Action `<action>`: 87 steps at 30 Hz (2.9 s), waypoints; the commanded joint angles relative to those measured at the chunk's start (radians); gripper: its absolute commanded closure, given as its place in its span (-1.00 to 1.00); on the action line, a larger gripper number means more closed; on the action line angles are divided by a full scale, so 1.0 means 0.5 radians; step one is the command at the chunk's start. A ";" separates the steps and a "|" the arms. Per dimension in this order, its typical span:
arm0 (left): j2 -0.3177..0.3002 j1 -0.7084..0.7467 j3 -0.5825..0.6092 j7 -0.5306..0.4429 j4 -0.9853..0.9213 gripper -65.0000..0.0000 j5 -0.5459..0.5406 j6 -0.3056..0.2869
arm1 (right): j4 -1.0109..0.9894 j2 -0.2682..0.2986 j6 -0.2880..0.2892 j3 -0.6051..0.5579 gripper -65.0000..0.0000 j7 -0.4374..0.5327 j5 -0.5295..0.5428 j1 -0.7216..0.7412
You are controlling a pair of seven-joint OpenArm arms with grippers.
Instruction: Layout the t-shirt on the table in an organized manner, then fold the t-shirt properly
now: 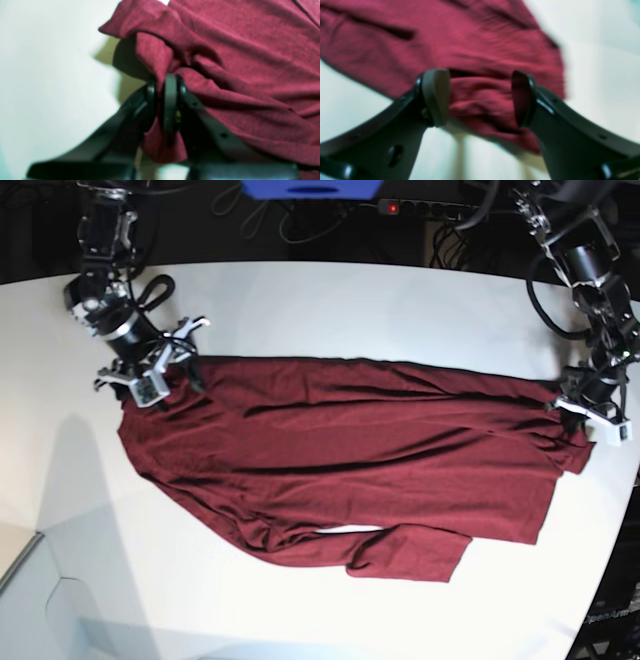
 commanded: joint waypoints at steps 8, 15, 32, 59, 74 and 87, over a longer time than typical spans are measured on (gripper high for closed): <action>-0.078 -0.021 -0.015 -0.051 0.026 0.99 -0.033 -0.009 | -0.283 0.005 -0.013 0.186 -0.20 0.055 0.030 0.111; -0.072 -0.021 -0.006 -0.051 0.035 0.99 -0.042 -0.009 | -0.120 0.008 -0.013 0.287 -0.20 0.055 0.030 -0.091; -0.063 -0.006 -0.018 -0.048 0.050 0.99 -0.048 -0.009 | 0.276 -0.004 -0.013 0.293 -0.19 0.055 0.033 -0.377; -0.069 0.221 -0.021 -0.048 0.164 0.99 -0.051 -0.009 | -0.246 -0.053 -0.013 0.382 -0.20 0.055 0.027 -0.073; -0.060 0.516 -0.021 0.351 0.824 0.99 -0.051 -0.009 | 0.021 -0.035 -0.013 0.434 -0.20 0.055 0.027 -0.407; -0.014 0.626 -0.279 0.633 1.011 0.99 -0.048 -0.009 | 0.048 -0.035 -0.013 0.437 -0.20 0.055 0.030 -0.429</action>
